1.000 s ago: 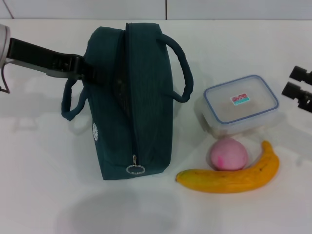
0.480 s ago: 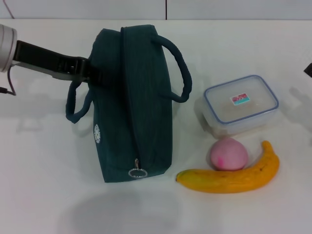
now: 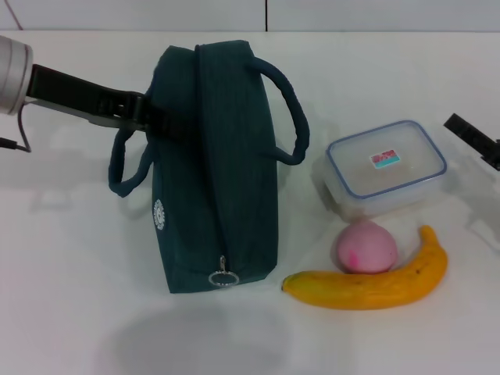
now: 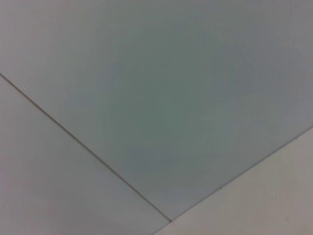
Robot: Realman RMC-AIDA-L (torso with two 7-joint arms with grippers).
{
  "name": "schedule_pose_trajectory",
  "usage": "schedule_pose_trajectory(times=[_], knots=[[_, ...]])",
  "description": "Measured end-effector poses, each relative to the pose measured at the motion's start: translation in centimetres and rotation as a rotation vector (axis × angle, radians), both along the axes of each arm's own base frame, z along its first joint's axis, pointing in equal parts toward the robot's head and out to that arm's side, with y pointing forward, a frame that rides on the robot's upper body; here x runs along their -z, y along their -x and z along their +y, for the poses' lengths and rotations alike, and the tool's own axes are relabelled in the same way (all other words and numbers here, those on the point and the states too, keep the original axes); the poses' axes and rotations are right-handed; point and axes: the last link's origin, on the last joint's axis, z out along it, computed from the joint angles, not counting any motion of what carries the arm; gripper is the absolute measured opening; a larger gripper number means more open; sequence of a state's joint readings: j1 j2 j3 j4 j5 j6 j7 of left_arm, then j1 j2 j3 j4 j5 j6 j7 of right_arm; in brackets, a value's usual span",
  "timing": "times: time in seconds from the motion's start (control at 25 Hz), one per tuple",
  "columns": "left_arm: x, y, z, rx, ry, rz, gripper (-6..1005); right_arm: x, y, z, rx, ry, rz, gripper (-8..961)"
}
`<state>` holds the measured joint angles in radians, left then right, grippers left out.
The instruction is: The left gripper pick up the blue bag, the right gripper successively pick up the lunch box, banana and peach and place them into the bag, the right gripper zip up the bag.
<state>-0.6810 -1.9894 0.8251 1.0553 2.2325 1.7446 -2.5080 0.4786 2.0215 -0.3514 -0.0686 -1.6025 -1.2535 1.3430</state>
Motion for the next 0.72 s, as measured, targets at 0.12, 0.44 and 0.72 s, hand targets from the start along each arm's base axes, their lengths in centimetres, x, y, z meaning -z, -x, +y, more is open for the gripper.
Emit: schedule_pose_trajectory(times=[0.12, 0.44, 0.72], knots=[[0.2, -0.1, -0.1, 0.009, 0.002, -0.003, 51, 0.5, 0.4, 0.1, 0.001, 0.012, 0.012, 660], [0.3, 0.1, -0.2, 0.006, 0.003, -0.005, 52, 1.6, 0.9, 0.1, -0.003, 0.06, 0.015, 659], [0.3, 0.2, -0.3, 0.006, 0.005, -0.006, 53, 2.3, 0.9, -0.1, 0.013, 0.083, 0.024, 658]])
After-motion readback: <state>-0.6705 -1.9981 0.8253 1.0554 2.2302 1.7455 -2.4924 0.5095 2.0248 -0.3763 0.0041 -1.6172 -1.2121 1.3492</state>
